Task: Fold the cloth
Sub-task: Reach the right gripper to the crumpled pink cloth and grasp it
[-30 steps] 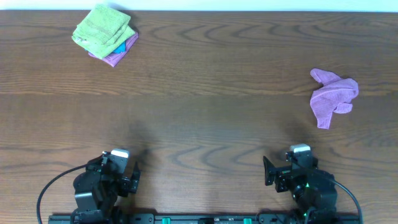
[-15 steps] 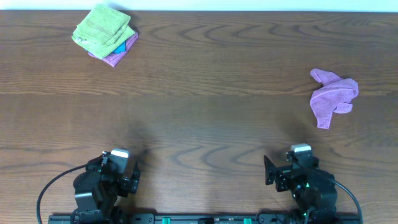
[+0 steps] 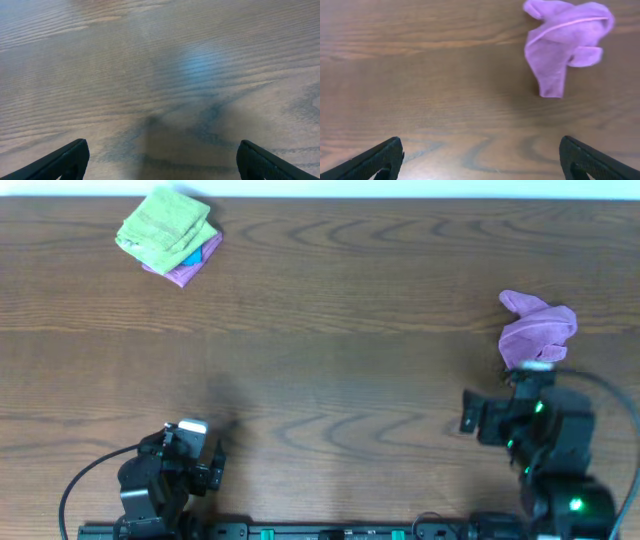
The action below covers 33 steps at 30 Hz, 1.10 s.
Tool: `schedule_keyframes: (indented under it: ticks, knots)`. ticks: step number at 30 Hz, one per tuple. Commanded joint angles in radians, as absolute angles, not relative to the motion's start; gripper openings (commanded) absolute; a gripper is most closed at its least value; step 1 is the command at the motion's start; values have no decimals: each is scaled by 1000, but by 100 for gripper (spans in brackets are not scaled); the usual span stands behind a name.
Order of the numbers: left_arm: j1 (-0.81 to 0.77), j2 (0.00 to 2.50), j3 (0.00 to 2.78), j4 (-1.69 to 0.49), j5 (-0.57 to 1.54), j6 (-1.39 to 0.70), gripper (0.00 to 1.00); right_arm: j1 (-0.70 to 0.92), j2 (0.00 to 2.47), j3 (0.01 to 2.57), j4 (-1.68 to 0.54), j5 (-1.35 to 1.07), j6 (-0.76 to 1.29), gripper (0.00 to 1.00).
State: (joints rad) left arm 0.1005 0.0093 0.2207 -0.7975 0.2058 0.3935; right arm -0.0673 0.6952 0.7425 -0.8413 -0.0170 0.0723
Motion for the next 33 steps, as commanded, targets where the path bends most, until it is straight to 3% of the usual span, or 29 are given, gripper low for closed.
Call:
schedule_keyframes:
  ticks: [1,12,20,33]
  knots:
    - [95,4,186,-830,199,397,95,-115,812,873,-886,5,89,99]
    - [95,4,186,-830,199,397,95,-159,1163,1152,-981,126,134,99]
    - [95,4,186,-830,199,397,95,-177,1361,1177,-939,169,171,99]
    - [95,4,186,-830,199,397,95,-178,1631,1176,-791,241,-2,99]
